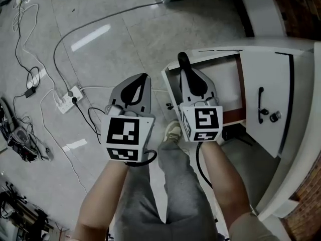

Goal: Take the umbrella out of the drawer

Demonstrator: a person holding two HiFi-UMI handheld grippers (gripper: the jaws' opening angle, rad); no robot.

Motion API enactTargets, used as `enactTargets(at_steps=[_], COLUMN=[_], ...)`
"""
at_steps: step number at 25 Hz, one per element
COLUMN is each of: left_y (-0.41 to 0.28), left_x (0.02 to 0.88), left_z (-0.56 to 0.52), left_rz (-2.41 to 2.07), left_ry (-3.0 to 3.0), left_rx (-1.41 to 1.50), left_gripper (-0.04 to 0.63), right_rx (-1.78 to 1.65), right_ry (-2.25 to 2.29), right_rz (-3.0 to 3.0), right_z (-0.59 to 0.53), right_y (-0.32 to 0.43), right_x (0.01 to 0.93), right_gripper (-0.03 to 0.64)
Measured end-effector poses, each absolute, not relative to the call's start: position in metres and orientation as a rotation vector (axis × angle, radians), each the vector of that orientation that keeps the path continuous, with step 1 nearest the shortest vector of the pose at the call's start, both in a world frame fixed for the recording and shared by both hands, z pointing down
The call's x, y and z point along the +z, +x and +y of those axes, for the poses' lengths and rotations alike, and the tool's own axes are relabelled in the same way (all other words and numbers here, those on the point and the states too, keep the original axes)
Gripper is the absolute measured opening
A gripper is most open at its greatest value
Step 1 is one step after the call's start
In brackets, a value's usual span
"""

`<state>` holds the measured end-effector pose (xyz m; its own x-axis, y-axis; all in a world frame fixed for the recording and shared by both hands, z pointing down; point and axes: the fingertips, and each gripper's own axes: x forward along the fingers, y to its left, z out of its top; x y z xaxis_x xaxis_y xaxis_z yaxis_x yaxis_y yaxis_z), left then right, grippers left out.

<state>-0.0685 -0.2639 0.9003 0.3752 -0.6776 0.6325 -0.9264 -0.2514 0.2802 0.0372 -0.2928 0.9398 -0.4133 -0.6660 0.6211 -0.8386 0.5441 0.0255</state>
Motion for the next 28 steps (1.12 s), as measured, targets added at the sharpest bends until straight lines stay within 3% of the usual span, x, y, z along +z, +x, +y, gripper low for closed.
enactTargets(at_steps=[14,28], left_y=[-0.072,-0.106], left_x=[0.751,0.463], left_z=[-0.259,-0.257], left_rz=[-1.427,-1.576], left_ry=[2.146,2.271], left_rx=[0.479,0.267], left_gripper=[0.006,0.006], right_rx=[0.168,0.022], right_ry=[1.47,1.618], right_rz=[-2.474,-2.504], right_z=[-0.293,-0.264], right_y=[0.03,0.033], right_x=[0.715,0.43], right_gripper=[0.026,0.026])
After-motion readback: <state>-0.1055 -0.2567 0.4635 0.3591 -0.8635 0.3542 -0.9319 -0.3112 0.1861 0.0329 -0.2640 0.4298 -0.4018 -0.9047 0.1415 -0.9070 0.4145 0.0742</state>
